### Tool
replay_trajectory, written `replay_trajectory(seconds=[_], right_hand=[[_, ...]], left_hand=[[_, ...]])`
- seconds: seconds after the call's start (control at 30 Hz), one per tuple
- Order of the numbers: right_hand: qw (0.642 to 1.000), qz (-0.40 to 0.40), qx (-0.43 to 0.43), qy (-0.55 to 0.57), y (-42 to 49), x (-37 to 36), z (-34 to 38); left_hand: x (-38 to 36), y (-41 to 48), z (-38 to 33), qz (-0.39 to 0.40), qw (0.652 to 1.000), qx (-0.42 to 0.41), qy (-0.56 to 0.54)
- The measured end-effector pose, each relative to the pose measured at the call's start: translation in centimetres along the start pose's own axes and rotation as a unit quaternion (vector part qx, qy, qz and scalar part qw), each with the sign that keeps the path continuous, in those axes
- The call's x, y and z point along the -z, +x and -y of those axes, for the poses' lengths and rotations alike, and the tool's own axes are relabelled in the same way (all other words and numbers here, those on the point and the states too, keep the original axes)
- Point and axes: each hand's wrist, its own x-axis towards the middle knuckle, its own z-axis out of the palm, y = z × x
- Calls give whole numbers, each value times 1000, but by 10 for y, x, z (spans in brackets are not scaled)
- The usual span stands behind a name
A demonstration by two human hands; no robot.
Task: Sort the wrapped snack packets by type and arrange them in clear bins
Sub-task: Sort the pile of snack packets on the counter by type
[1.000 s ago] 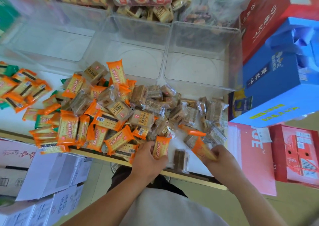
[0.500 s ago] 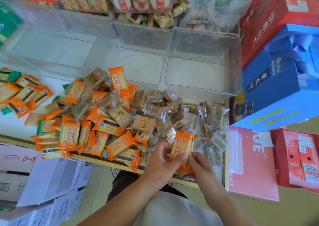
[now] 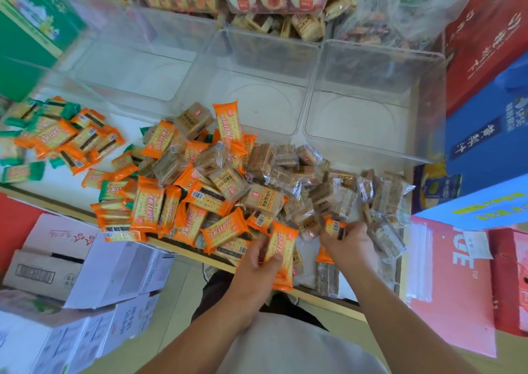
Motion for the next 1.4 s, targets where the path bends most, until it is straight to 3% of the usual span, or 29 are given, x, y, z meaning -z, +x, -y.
replay_trajectory(seconds=[0.17, 0.33, 0.5, 0.63, 0.77, 0.83, 0.9, 1.03, 1.13, 1.27, 1.33, 1.4], right_hand=[[986, 27, 4, 164, -28, 27, -1], [919, 128, 30, 371, -79, 17, -4], [896, 129, -1, 425, -99, 6, 1], [923, 109, 26, 368, -106, 1, 1], [900, 151, 2, 409, -96, 9, -10], [959, 58, 25, 277, -75, 2, -34], [996, 28, 22, 78, -57, -13, -54], [997, 51, 15, -55, -44, -41, -66], [997, 32, 23, -63, -40, -47, -63], [1000, -19, -6, 14, -44, -36, -55], [996, -69, 23, 56, -56, -31, -46], [994, -42, 79, 59, -72, -35, -34]], left_hand=[[0, -1, -3, -5, 1000, -22, 11], [-23, 3, -12, 45, 992, -76, 95], [-33, -7, -18, 68, 974, -111, 186], [-31, -13, -15, 80, 971, -122, 190], [-20, -11, -5, 34, 971, -147, 185], [-8, -12, -2, -7, 984, -114, 138], [7, -17, 3, -49, 989, -74, 118], [28, -31, 15, -64, 994, -25, 82], [40, -36, 21, -58, 992, -23, 112], [55, -39, 20, -47, 989, -30, 140], [63, -38, 19, -39, 989, -34, 142], [69, -37, 19, -26, 989, -38, 141]])
